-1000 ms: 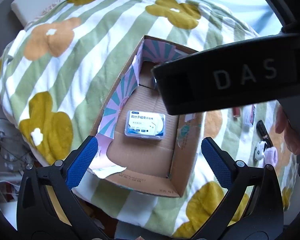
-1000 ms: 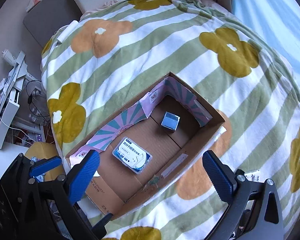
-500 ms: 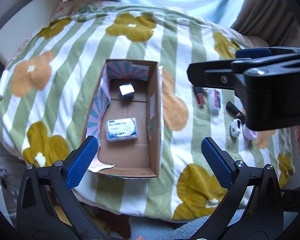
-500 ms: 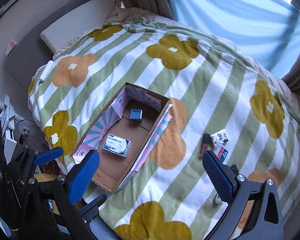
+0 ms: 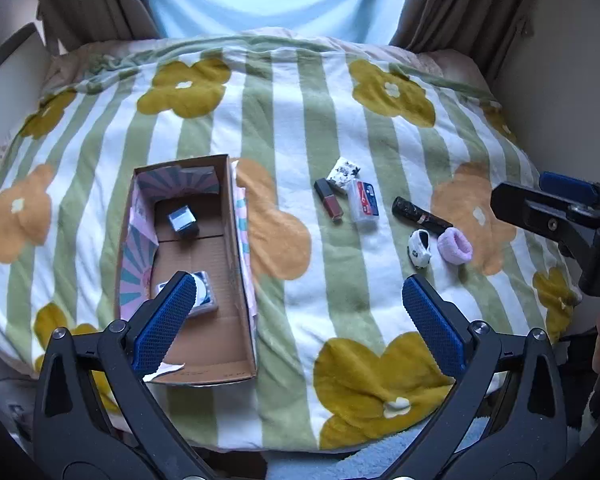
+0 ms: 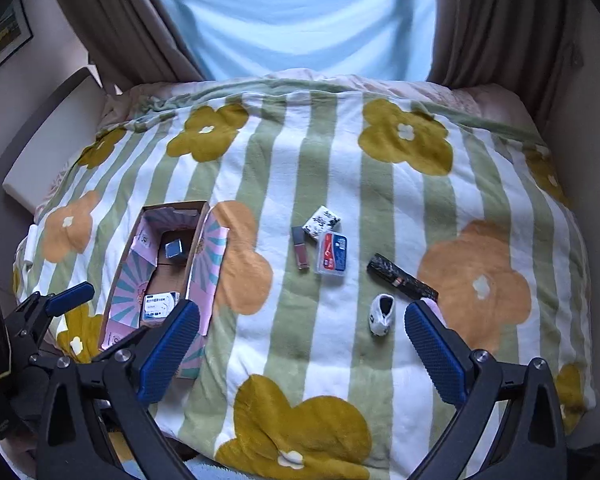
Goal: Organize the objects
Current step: 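Move both tools back toward the remaining items on the bed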
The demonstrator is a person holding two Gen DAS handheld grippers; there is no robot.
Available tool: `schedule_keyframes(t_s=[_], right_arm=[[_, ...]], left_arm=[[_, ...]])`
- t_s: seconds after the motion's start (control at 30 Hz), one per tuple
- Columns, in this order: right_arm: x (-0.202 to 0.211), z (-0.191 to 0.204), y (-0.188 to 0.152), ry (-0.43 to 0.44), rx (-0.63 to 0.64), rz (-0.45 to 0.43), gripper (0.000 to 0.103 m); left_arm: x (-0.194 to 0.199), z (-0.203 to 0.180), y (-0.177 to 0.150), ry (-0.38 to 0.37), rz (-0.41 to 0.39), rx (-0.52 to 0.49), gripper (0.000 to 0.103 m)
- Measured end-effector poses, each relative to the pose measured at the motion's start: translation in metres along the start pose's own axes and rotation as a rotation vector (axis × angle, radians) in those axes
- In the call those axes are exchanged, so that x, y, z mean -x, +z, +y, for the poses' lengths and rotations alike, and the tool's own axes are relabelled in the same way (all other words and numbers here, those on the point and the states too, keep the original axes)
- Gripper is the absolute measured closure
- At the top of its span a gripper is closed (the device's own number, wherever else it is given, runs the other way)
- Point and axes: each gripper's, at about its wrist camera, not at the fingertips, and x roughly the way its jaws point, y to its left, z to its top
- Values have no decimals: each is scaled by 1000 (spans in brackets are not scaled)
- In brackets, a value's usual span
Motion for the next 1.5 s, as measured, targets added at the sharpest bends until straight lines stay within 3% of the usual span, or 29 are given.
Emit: schedule_keyframes(t_s=[0.23,0.53,0.9,1.1,1.5], right_arm=[[11,-35,-17,-32,-105,-15,1],[15,-52,-16,-52,-147,-34,1],[-14,-75,-20,-52,-222,22,1],[-47,-89,-24,-52,-258,55,1],[-123,-103,-44,-85,-280,47,1]], left_arm=[[-6,-24,10,-50,-1,-59,0],[-16,-44,20,-75,4,-131,0],[-53,-58,37,-94,52,-242,0],[-92,-76,51,-110,69,-428,0],[-208,-118,70,-126,85,-933,0]])
